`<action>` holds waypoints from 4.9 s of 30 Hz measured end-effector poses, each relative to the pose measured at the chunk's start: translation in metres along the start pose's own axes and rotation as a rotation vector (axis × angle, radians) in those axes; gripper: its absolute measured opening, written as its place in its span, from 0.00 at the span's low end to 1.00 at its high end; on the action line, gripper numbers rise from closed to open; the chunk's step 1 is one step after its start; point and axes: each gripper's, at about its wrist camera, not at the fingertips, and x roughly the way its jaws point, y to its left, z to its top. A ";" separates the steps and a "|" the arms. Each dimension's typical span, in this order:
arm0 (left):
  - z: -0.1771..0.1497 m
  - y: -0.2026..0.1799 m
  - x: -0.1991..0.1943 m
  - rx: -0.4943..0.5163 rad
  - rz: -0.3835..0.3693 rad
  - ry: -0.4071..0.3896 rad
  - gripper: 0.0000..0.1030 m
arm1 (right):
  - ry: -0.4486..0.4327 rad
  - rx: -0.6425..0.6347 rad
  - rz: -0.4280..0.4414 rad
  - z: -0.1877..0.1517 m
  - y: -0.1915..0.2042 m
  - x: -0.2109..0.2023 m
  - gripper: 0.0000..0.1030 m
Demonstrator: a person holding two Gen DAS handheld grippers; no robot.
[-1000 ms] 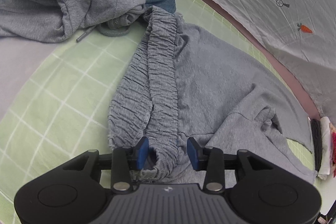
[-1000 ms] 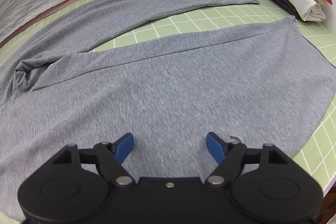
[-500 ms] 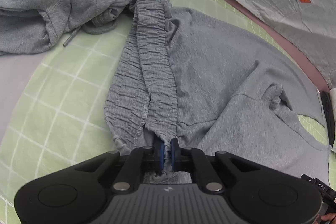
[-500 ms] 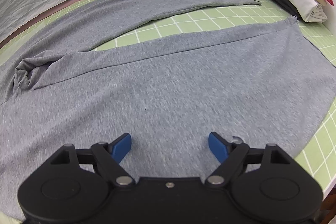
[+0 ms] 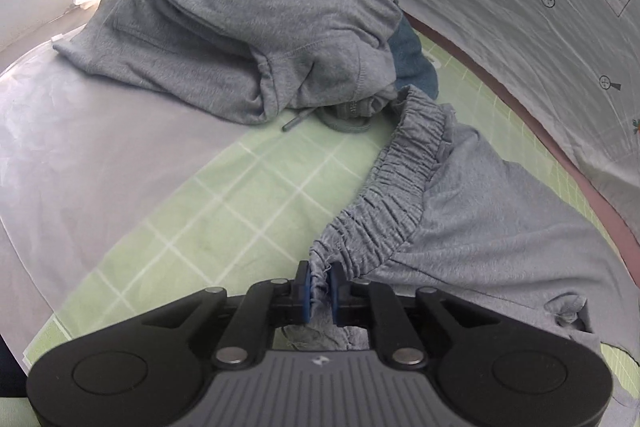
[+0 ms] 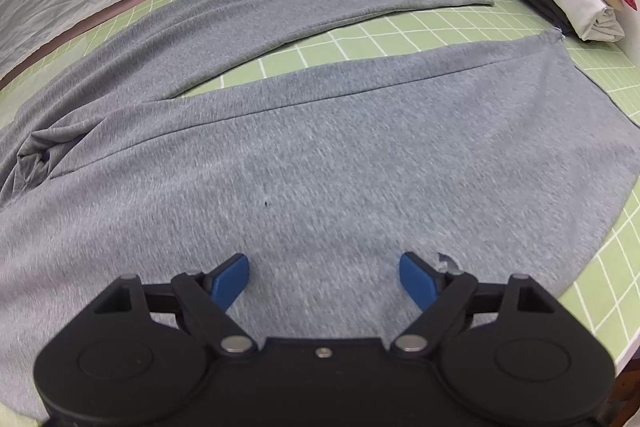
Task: Fold clothes
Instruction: 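Open the left gripper and lay the waistband flat, then grasp the leg hem with the right gripper while the left gripper grasps the waistband, then open both grippers and drop the grey sweatpants onto the mat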
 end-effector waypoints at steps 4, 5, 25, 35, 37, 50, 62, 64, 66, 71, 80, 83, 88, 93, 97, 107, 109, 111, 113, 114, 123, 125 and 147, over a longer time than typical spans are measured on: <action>-0.008 0.004 -0.004 -0.043 0.039 -0.019 0.34 | -0.021 0.044 0.022 0.000 -0.015 -0.010 0.78; -0.008 0.005 -0.007 -0.061 0.054 -0.030 0.39 | -0.032 0.056 0.023 0.001 -0.019 -0.014 0.78; -0.079 -0.068 -0.056 -0.087 0.107 -0.077 0.60 | -0.103 0.240 -0.120 0.013 -0.179 -0.022 0.78; -0.147 -0.130 -0.068 -0.066 0.121 -0.047 0.61 | -0.111 0.272 -0.158 0.034 -0.273 -0.002 0.78; -0.156 -0.143 -0.068 -0.055 0.120 -0.045 0.61 | -0.116 0.272 -0.165 0.039 -0.286 0.003 0.78; -0.167 -0.184 -0.053 -0.055 0.123 -0.023 0.61 | -0.111 0.298 -0.182 0.056 -0.321 0.026 0.79; -0.143 -0.150 -0.044 -0.092 0.205 -0.021 0.61 | -0.127 0.199 -0.132 0.062 -0.297 0.024 0.19; -0.137 -0.133 -0.044 -0.135 0.237 -0.025 0.61 | -0.125 0.221 -0.137 0.062 -0.296 0.024 0.16; -0.130 -0.113 -0.043 -0.176 0.257 -0.031 0.61 | -0.122 0.244 -0.153 0.062 -0.294 0.024 0.14; -0.107 -0.079 -0.035 -0.250 0.289 -0.044 0.61 | -0.121 0.285 -0.186 0.062 -0.290 0.024 0.14; -0.066 -0.055 -0.004 -0.327 0.302 -0.044 0.60 | -0.158 0.455 -0.212 0.064 -0.297 0.020 0.03; -0.062 -0.054 0.002 -0.345 0.301 -0.044 0.39 | -0.198 0.460 -0.203 0.067 -0.297 0.011 0.02; -0.065 -0.049 -0.003 -0.381 0.287 -0.084 0.10 | -0.260 0.419 -0.198 0.076 -0.295 -0.009 0.02; -0.067 -0.061 -0.025 -0.305 0.322 -0.162 0.08 | -0.325 0.393 -0.207 0.080 -0.298 -0.031 0.02; -0.070 -0.072 -0.053 -0.217 0.370 -0.228 0.08 | -0.347 0.365 -0.220 0.078 -0.299 -0.045 0.02; -0.077 -0.067 -0.131 -0.216 0.453 -0.359 0.08 | -0.410 0.333 -0.208 0.077 -0.306 -0.081 0.01; -0.075 -0.067 -0.130 -0.258 0.436 -0.360 0.08 | -0.417 0.323 -0.197 0.086 -0.304 -0.077 0.02; -0.073 -0.074 -0.126 -0.271 0.426 -0.364 0.08 | -0.429 0.309 -0.183 0.096 -0.300 -0.073 0.01; -0.071 -0.083 -0.122 -0.273 0.419 -0.371 0.08 | -0.447 0.291 -0.171 0.108 -0.295 -0.069 0.01; -0.070 -0.087 -0.121 -0.276 0.413 -0.375 0.08 | -0.457 0.287 -0.165 0.114 -0.292 -0.067 0.01; -0.035 -0.108 -0.101 -0.327 0.383 -0.415 0.08 | -0.557 0.299 -0.090 0.196 -0.273 -0.044 0.01; -0.027 -0.111 -0.093 -0.346 0.379 -0.408 0.08 | -0.564 0.280 -0.084 0.216 -0.266 -0.035 0.01; 0.074 -0.166 0.031 -0.285 0.298 -0.348 0.61 | -0.385 0.060 0.037 0.426 -0.111 0.133 0.55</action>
